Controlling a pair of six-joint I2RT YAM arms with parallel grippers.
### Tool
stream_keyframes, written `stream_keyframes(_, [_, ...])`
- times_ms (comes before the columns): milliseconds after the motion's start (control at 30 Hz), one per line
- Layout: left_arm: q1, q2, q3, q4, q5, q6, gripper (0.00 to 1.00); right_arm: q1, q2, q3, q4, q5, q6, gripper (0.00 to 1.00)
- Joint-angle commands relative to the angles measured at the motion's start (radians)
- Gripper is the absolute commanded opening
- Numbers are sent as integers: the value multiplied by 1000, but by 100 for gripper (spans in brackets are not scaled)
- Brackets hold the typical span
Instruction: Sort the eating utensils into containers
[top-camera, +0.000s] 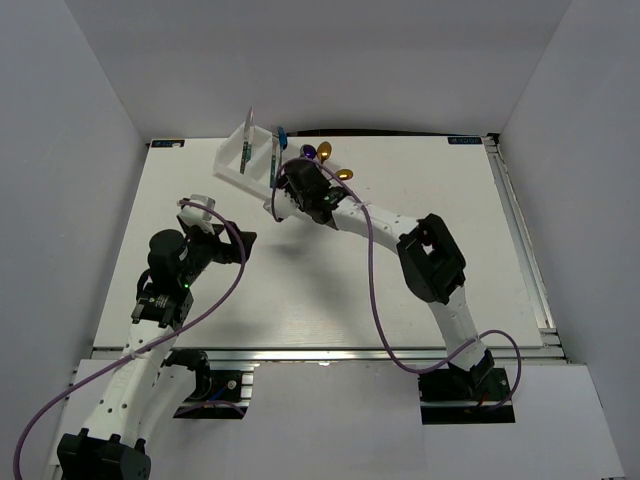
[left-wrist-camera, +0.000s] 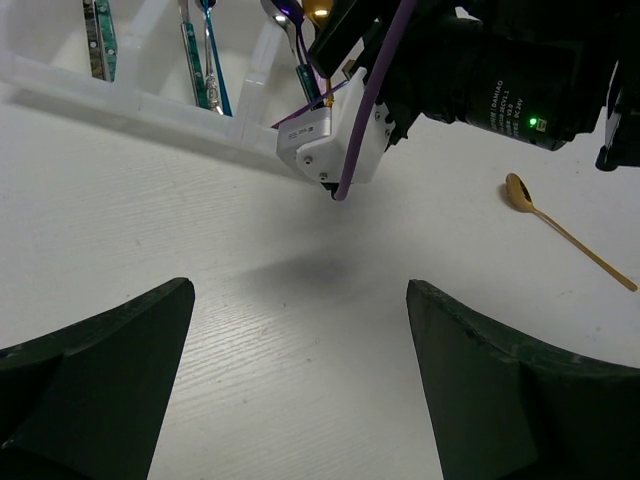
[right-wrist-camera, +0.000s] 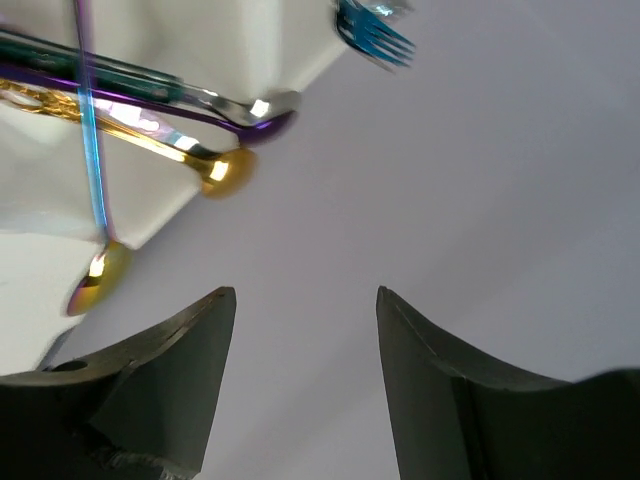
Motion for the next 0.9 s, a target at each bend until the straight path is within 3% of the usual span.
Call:
stream_keyframes(0, [8,-20,-11,29,42,-2,98,16,-51,216,-355,-48,64,65])
stream_keyframes(67, [8,-23,-22,55,83,-14,98,15,-26,368,-548,-107,329,68])
stream_keyframes(100, [7,-20,-29,71,87,-46,98,10,-20,500,-736,-177,421,68])
stream_keyframes(167, [7,4,-55,112,78,-148,98,-15,-61,535,-871,-261,657,69])
stream_keyframes(300, [5,87,-52,187,233,-239,98,-120,-284,247,-893,-560,943,71])
stream_keyframes(367, [2,153,-48,230,289,-294,98,-215,-345,193,-916,-590,1081,71])
stream_keyframes(433, [-15,213,-32,252,354,-397,94,-364,-409,162,-910,-683,1163,81])
stream_keyframes(500, [-62,312,14,255,352,-449,91,-538,-445,147,-927,-912,1261,89])
stream_keyframes(567, [-198,372,87,229,227,-476,89,-643,-502,60,-935,-1063,1295,89])
stream_keyframes(633, [-353,478,144,204,100,-523,88,-761,-595,-63,-890,-1226,1335,89])
stream_keyframes(700, [-473,614,239,191,35,-572,76,-855,-682,-322,-694,-1315,1423,89])
stream_keyframes(767, [-536,712,316,140,-60,-632,69,-906,-819,-566,-441,-1355,1506,89])
stream_keyframes(867, [-650,895,478,59,-171,-712,67,-998,-923,-767,-243,-1441,1675,89])
